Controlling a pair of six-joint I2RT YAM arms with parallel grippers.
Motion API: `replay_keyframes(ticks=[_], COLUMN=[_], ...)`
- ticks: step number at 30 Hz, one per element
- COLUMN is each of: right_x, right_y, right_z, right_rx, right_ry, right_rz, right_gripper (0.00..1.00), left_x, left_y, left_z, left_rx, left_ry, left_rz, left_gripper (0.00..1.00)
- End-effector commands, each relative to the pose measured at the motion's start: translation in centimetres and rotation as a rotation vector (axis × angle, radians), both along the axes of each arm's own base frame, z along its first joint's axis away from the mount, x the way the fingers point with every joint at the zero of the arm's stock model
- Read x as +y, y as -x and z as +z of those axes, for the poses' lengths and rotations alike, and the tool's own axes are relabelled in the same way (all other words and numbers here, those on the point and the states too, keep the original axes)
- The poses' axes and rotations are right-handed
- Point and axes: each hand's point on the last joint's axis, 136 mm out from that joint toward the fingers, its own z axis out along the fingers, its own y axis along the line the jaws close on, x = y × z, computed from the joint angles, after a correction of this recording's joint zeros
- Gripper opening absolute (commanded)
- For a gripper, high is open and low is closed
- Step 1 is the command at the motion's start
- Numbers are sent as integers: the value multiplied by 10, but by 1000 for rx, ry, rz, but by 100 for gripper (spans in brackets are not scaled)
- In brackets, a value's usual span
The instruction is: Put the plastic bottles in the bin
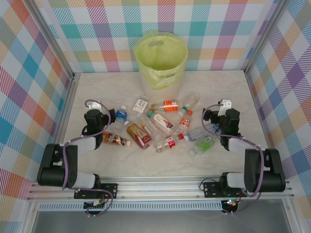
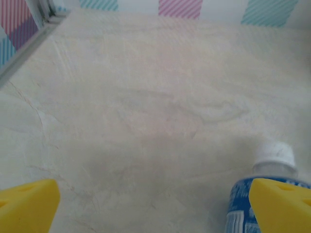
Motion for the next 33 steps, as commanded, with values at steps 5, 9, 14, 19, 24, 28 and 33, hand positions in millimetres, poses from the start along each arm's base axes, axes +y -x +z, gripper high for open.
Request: replay_keyframes(ticks=[5,9,14,19,24,28,33], right_x=[-19,-32,-18,-48,-53,-58,-64], right_y=[15,51,87,103,97,82,68], right_z=[26,-5,-34,-51,-59,-59,-67], right_rx=[215,485,738,874,894,873,927], right_ry=[-202,-318,-385,-275,-186,-135,-93], right_rz=[-220,-420,-434,-487,-424,-400,-399], right_gripper=[100,100,100,100,100,100,100], left_x=[16,7,-21,-30,-38,-42,-48], left_y=[33,67,95,108,109,103,93], left_z=[53,64,52,39,30,29,28], left_rx=[36,50,93,138,160,157,182], left_ry=[220,435,649,712,732,737,744], left_rz=[214,251,171,153,114,96,65], left_gripper=[100,100,100,100,100,100,100])
